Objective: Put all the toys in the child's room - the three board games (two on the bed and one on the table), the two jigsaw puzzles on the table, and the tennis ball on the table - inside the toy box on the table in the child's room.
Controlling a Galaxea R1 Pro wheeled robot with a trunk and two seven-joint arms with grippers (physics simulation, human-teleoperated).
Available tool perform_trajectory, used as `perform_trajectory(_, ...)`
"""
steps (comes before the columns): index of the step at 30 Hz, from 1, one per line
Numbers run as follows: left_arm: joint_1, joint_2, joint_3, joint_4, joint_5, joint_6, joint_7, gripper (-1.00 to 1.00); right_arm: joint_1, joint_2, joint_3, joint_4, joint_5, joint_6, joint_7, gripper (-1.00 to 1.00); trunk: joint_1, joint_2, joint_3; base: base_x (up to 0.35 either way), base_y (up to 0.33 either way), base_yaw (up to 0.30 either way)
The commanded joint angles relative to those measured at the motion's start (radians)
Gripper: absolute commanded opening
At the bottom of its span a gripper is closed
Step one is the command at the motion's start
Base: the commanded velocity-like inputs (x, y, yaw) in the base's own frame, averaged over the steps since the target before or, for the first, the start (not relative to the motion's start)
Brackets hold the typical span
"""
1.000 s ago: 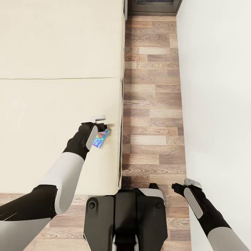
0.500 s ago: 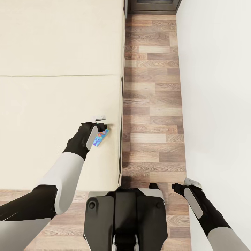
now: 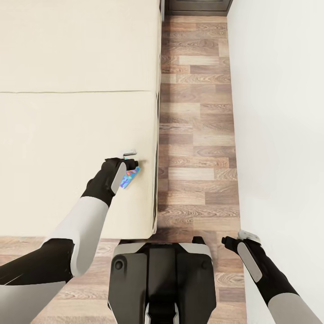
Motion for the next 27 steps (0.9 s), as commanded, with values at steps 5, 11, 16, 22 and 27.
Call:
perform_trajectory(5,0.000,-0.001,0.002,-0.001,0.008,0.004,0.006,1.00,0.000,-0.001,0.003,-0.002,-0.010,0.002,-0.009,1.00,0.000,-0.002,-0.001,-0.207,0.000,0.000)
perform_trajectory(11,0.000,-0.001,0.001,-0.001,0.008,0.002,0.007,1.00,0.000,-0.001,0.003,-0.002,-0.009,0.002,-0.009,1.00,0.000,-0.002,-0.001,-0.263,0.000,0.000)
perform_trajectory(16,0.000,-0.001,0.001,-0.001,0.008,0.002,0.006,1.00,0.000,-0.001,0.003,-0.002,-0.010,0.002,-0.009,1.00,0.000,-0.002,-0.001,-0.221,0.000,0.000)
perform_trajectory(22,0.000,-0.001,0.001,-0.001,0.008,0.002,0.007,1.00,0.000,-0.001,0.003,-0.002,-0.009,0.002,-0.009,1.00,0.000,-0.002,-0.001,-0.229,0.000,0.000)
perform_trajectory(27,0.000,-0.001,0.001,-0.001,0.008,0.002,0.007,1.00,0.000,-0.001,0.003,-0.002,-0.009,0.002,-0.009,1.00,0.000,-0.002,-0.001,-0.190,0.000,0.000)
